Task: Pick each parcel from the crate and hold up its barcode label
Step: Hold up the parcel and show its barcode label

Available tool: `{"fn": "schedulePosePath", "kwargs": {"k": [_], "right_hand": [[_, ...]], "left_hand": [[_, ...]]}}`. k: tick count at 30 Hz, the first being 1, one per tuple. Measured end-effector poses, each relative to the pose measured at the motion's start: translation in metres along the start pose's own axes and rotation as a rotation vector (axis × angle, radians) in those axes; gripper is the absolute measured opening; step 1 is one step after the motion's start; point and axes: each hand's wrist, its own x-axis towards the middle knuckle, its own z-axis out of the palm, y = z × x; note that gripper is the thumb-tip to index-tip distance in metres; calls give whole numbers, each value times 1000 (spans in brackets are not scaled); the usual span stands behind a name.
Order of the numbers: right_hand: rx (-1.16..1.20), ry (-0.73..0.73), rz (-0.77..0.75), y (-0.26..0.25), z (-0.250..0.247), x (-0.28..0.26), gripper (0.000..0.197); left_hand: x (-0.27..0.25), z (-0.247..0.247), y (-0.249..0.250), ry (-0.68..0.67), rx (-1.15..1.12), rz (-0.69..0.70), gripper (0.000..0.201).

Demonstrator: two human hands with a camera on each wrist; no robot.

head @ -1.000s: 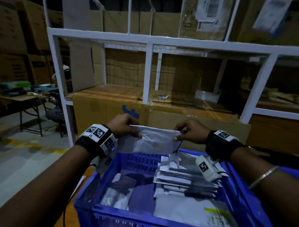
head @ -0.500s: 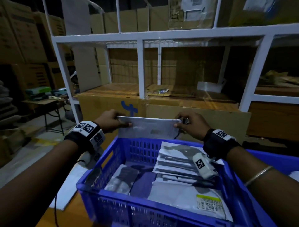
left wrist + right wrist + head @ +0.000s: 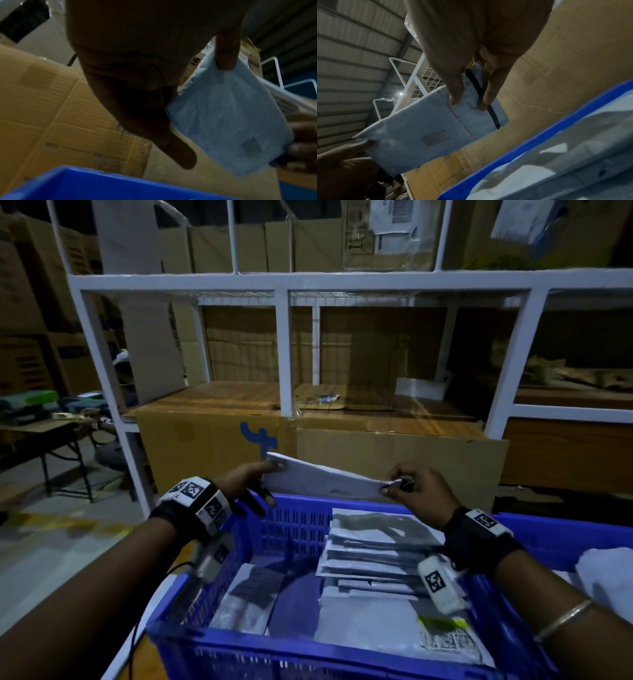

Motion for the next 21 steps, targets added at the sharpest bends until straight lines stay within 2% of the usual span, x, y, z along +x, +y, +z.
{"fn": "schedulePosePath", "kwargs": {"k": [3, 7, 9, 11, 13, 15, 18, 21], "right_hand": [[-10, 29, 41, 5, -4, -7, 13], [20, 19, 133, 12, -3, -13, 33], [59, -4, 140, 13, -3, -17, 33], [67, -15, 127, 11, -4, -20, 23], [59, -9, 105, 9, -7, -20, 9], [1, 31, 81, 8, -8, -18, 7], [-39, 91, 60, 9, -10, -15, 29], [60, 132, 153, 5, -10, -10, 41]], "left_hand": [[10, -4, 3, -95, -131, -10, 63], [19, -5, 9, -166, -193, 10, 34], [29, -5, 12, -106, -20, 56, 26], [33, -5, 16, -67, 162, 161, 19], [34, -3, 18, -83, 194, 228, 14], [33, 0, 18, -90, 194, 270, 13], [31, 5, 18, -93, 232, 327, 8], [28, 9, 17, -70, 285, 378, 18]]}}
